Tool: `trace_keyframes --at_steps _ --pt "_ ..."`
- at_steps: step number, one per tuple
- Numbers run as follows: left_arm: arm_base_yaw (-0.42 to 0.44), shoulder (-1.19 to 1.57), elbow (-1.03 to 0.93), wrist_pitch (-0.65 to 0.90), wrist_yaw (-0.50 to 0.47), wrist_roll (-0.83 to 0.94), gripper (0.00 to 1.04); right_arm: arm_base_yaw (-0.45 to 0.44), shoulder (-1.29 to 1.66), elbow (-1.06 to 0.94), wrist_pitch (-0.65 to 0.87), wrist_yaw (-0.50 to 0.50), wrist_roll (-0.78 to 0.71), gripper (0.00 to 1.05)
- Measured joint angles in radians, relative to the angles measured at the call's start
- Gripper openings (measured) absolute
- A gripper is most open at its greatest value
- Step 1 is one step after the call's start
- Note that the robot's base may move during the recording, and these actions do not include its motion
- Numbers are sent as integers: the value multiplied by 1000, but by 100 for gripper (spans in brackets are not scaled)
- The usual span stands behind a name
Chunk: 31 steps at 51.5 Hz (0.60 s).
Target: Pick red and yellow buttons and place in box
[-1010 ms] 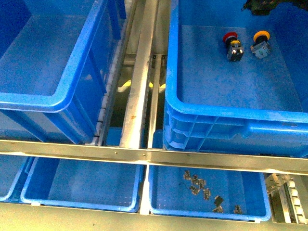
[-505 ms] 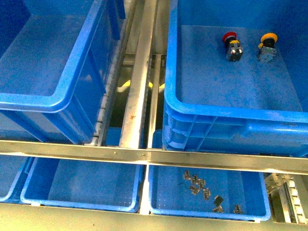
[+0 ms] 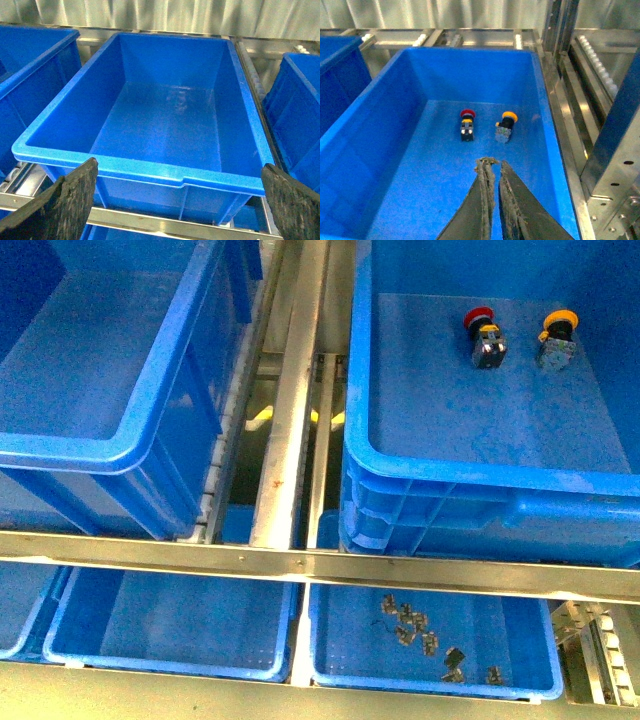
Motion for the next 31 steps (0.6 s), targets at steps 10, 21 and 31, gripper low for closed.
trace_keyframes --at_steps 10,21,31 --pt "0 0 0 0 0 0 97 -44 -118 -67 -37 -18 0 3" --pt "0 0 0 0 0 0 97 -46 -283 -68 -188 -18 0 3" --pt "0 0 0 0 0 0 97 -46 -430 -68 -329 -18 0 3"
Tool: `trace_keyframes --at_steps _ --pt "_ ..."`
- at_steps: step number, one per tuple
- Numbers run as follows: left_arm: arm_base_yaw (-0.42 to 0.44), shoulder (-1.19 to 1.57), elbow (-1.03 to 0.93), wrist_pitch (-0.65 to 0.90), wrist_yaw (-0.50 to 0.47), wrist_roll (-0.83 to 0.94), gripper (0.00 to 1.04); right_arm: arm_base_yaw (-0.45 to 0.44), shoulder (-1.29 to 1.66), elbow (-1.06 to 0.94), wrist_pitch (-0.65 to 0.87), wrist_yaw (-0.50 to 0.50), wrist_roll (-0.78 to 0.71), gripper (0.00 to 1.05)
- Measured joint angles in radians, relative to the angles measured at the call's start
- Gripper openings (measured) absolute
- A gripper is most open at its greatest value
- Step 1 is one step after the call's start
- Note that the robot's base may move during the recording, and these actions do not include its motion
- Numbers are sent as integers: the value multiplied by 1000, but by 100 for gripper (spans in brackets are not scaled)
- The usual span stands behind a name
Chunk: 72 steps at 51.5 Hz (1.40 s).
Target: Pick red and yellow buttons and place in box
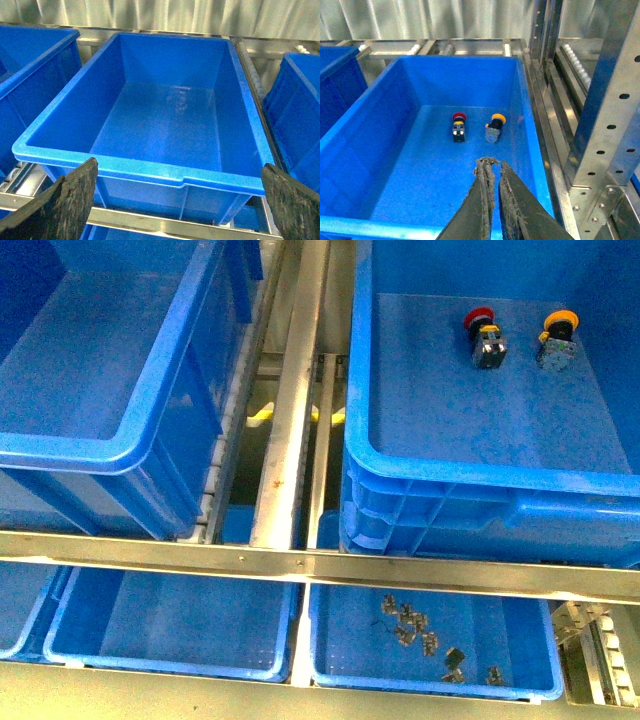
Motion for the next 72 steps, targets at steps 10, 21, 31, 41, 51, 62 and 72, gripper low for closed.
trace_keyframes --at_steps 10,21,31,41,51,62,72 --pt "0 0 0 0 0 0 97 0 -85 0 -83 0 0 3" --pt "0 0 0 0 0 0 97 0 -156 0 -154 0 0 3" --pt "0 0 0 0 0 0 97 0 -231 0 -235 0 0 3" --pt "0 0 0 0 0 0 97 0 -370 0 -371 -2 0 3" --pt "0 0 0 0 0 0 97 0 -372 0 -375 -2 0 3" --pt "0 0 0 0 0 0 97 0 -372 0 -375 -2 -2 18" --pt "0 0 0 0 0 0 97 0 -372 0 -375 -2 -2 49"
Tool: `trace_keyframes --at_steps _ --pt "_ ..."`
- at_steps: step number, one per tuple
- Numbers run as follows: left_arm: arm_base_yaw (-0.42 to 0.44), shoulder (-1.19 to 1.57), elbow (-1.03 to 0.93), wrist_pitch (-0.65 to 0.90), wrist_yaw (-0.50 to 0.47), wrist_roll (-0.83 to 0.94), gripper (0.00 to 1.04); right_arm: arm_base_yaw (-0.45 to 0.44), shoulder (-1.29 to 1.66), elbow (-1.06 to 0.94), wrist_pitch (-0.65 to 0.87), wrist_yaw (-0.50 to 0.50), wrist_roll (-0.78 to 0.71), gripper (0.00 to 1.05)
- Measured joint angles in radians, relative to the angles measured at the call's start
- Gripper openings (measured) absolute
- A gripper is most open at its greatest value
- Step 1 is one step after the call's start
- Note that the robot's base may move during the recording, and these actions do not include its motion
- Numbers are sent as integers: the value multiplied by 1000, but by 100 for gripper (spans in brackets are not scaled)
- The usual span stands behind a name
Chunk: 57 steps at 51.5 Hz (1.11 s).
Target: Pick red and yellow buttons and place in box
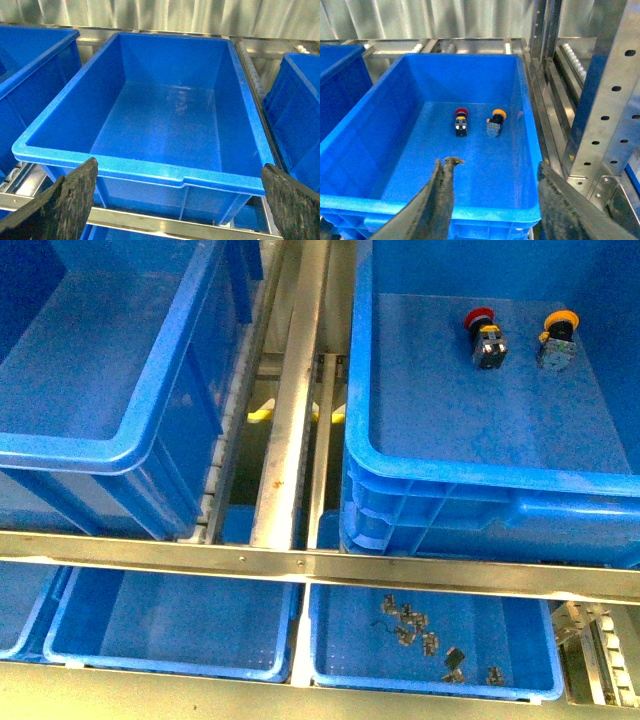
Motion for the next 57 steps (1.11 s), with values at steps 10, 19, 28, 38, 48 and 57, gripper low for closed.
trace_keyframes --at_steps 10,19,28,38,48,57 --pt "0 0 0 0 0 0 97 0 0 0 0 0 0 87" --pt "0 0 0 0 0 0 97 0 0 0 0 0 0 98" --pt "0 0 0 0 0 0 97 0 0 0 0 0 0 98" --pt "0 0 0 0 0 0 97 0 0 0 0 0 0 98" --pt "0 0 0 0 0 0 97 0 0 0 0 0 0 98" --pt "0 0 0 0 0 0 97 0 0 0 0 0 0 98"
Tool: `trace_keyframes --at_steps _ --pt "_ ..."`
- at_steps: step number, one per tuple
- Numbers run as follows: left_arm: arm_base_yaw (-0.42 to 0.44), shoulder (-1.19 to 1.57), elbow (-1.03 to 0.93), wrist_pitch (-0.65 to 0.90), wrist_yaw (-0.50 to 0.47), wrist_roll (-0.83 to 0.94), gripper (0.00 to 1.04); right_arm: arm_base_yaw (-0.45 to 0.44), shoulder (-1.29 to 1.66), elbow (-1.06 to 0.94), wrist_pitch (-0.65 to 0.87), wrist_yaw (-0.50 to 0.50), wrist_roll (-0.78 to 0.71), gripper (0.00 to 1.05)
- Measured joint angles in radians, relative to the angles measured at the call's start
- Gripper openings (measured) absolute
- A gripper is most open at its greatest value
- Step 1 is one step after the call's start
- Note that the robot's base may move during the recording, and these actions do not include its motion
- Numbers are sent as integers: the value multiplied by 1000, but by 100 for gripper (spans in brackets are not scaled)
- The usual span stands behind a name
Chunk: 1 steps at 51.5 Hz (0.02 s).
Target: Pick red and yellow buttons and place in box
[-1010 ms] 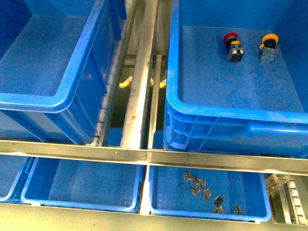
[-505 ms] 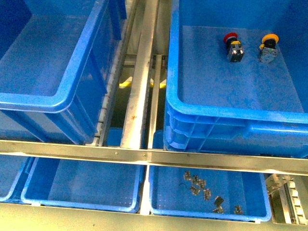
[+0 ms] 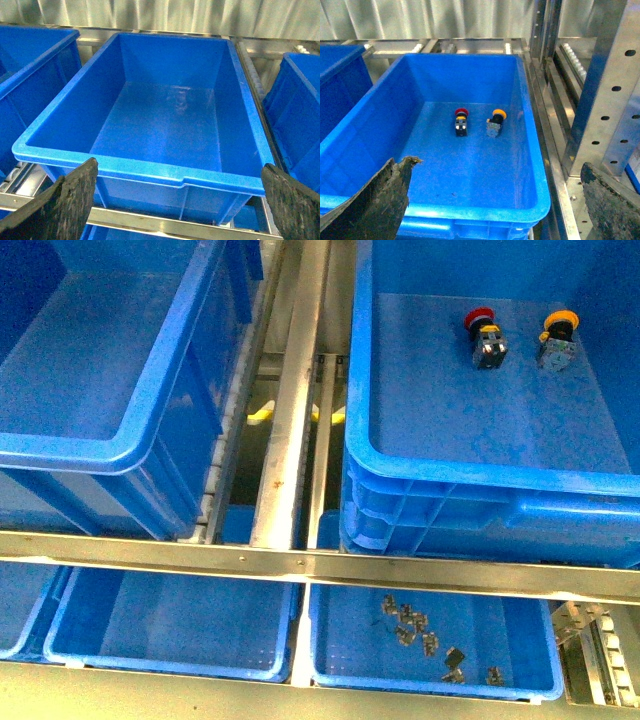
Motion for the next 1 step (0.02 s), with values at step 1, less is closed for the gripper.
trace_keyframes --at_steps 1 --pt "0 0 0 0 0 0 97 0 0 0 0 0 0 98"
